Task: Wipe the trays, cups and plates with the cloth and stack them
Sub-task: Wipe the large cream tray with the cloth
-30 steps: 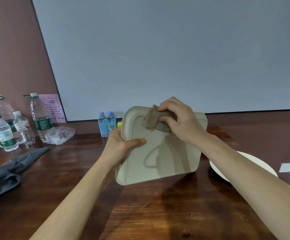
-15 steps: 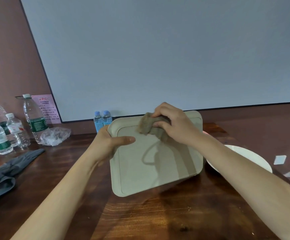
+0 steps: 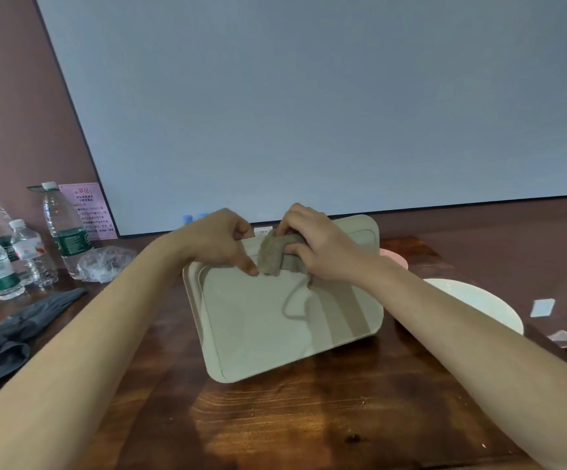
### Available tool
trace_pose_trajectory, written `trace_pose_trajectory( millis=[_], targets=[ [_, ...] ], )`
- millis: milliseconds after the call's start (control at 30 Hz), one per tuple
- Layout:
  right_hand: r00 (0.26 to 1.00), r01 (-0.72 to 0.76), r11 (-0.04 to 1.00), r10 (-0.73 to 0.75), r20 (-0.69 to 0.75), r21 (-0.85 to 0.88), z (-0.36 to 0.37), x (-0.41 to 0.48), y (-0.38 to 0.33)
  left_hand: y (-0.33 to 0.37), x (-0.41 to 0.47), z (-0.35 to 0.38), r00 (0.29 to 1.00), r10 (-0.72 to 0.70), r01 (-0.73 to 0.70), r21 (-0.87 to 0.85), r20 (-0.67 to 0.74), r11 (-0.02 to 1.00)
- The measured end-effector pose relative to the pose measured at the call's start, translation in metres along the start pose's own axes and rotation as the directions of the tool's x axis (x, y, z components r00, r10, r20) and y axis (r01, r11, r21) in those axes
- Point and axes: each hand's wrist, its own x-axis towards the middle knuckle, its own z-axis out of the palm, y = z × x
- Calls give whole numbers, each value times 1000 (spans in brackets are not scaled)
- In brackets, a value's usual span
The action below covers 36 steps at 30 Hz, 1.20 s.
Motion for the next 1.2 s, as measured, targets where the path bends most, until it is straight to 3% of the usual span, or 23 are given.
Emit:
trace_pose_trajectory(
  millis=[100, 200, 333, 433, 533, 633, 800, 1000, 1200],
  targets=[
    [998, 9, 1000, -9, -55, 2, -6, -7, 8, 3, 5, 8, 997, 65, -63, 44, -44, 997],
    [987, -75, 996, 68, -143, -46, -24, -26, 35, -7, 3, 15, 991, 81, -82, -10, -102, 997],
    [878, -367, 926, 377, -294, 92, -49, -57, 74, -15, 1, 10, 995, 46, -46, 0, -94, 999],
    [787, -492, 829, 554, -272, 266, -51, -63, 75, -6, 7, 7, 999, 30, -29, 37, -19, 999],
    [800, -433, 841, 525, -290, 325, -41, -56, 60, 22, 13, 23, 999, 40, -38, 70, -21, 997],
    [828, -302, 896, 416, -377, 326, -29, -45, 37, 43, 27, 39, 981, 129, -118, 80, -143, 990],
    [790, -151, 958, 264, -553, 242, -47, -34, 21, 51, 25, 32, 951, 183, -199, -39, -250, 979],
    [681, -327, 884, 465, -566, 333, -36, -57, 51, 42, -7, 12, 930, 82, -225, -377, -359, 899],
    [586, -392, 722, 674, -450, 570, -13, -76, 52, 33, -31, 10, 924, 19, -207, -456, -383, 866]
  ],
)
